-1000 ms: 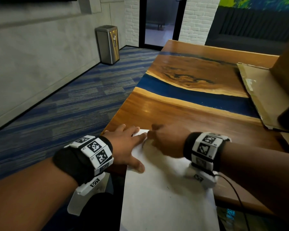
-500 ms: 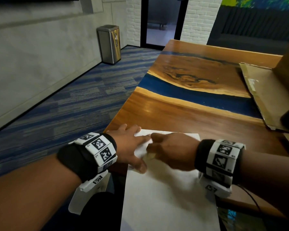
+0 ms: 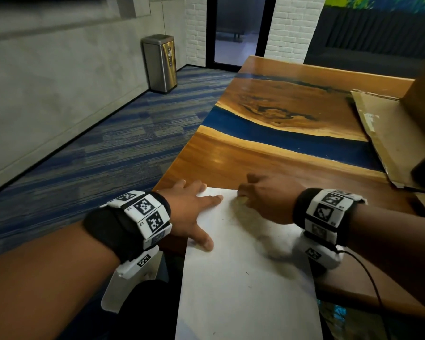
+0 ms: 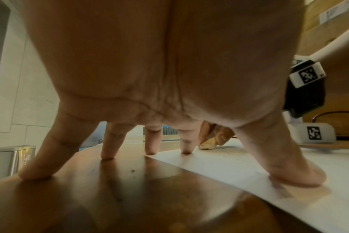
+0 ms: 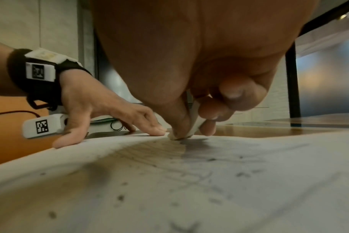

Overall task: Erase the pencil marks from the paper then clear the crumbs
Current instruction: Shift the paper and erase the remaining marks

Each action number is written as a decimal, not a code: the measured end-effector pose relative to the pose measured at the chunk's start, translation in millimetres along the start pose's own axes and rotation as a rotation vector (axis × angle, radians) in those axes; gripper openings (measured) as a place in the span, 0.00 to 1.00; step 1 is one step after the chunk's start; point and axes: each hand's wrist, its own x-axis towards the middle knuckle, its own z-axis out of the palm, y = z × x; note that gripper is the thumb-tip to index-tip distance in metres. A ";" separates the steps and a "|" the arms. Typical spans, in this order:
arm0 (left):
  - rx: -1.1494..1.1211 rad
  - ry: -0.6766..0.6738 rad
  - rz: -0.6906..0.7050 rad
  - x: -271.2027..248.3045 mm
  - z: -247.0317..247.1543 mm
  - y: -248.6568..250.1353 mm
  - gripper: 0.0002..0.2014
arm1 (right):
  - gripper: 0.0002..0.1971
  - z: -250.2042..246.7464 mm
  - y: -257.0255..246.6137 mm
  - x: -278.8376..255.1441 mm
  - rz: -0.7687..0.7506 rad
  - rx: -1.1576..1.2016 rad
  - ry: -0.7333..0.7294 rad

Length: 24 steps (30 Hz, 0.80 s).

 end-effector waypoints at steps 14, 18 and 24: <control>0.021 0.003 -0.005 0.6 -5.4 9.1 0.57 | 0.16 1.8 -29.0 -16.7 -0.126 -0.005 -0.021; 0.023 0.007 -0.004 1.5 -4.3 9.0 0.57 | 0.16 -1.4 -9.2 -14.8 0.002 -0.018 0.032; 0.026 0.005 0.003 2.8 -6.7 8.3 0.58 | 0.15 -0.8 -22.8 -10.5 -0.099 0.023 -0.012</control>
